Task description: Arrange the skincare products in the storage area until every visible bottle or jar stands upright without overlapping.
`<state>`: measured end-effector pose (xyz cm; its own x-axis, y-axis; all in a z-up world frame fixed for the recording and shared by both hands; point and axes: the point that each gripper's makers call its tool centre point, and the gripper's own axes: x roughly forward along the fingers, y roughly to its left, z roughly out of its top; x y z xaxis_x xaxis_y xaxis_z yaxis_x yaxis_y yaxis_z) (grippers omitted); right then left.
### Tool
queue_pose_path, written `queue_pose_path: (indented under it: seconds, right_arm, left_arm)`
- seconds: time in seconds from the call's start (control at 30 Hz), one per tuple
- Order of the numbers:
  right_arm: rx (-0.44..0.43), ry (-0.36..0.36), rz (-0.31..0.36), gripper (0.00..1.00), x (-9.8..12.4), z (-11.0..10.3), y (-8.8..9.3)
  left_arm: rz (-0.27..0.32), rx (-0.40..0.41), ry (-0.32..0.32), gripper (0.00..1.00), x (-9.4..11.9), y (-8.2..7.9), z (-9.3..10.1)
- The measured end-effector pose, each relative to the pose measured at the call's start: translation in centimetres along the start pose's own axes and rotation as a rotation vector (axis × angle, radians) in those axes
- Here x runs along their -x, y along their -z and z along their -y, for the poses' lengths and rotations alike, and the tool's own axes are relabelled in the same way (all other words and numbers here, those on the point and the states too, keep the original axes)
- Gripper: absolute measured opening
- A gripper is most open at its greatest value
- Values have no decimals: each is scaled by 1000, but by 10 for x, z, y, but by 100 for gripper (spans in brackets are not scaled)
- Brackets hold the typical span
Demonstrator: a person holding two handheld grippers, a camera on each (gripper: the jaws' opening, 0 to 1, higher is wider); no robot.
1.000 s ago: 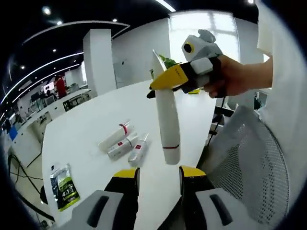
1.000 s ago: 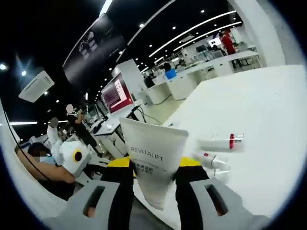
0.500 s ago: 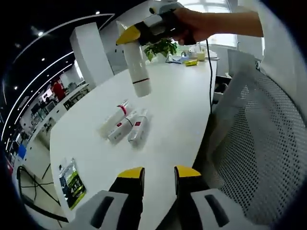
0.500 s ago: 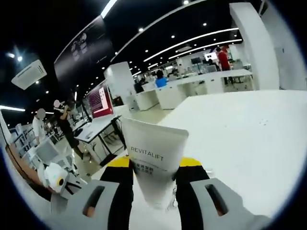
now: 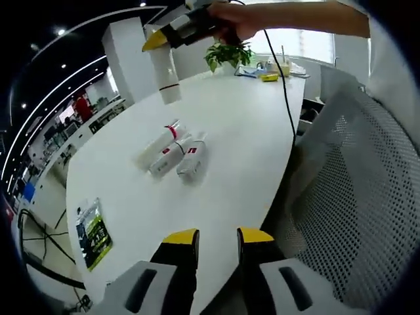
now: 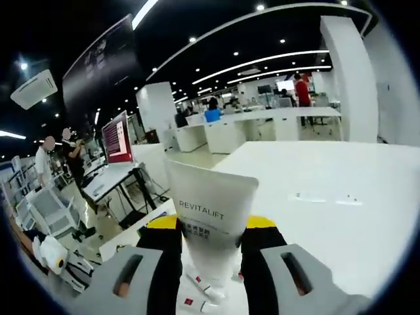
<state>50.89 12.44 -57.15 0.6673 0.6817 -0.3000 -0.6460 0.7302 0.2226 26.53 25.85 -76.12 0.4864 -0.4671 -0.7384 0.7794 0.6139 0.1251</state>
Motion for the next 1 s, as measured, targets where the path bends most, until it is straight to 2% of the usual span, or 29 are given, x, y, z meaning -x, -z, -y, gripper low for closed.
queue_pose_path:
  seconds: [0.33, 0.87, 0.9, 1.0]
  right_arm:
    - [59, 13, -15, 31, -40, 21, -15]
    - [71, 107, -78, 32, -80, 76, 3]
    - [72, 115, -85, 32, -91, 89, 5]
    - [78, 128, -92, 32, -97, 97, 8]
  left_arm:
    - [-20, 18, -8, 21, 0, 5, -2]
    - [-56, 33, 8, 21, -1, 11, 1]
    - [-61, 41, 10, 21, -1, 12, 2]
    - [-62, 41, 9, 21, -2, 13, 1]
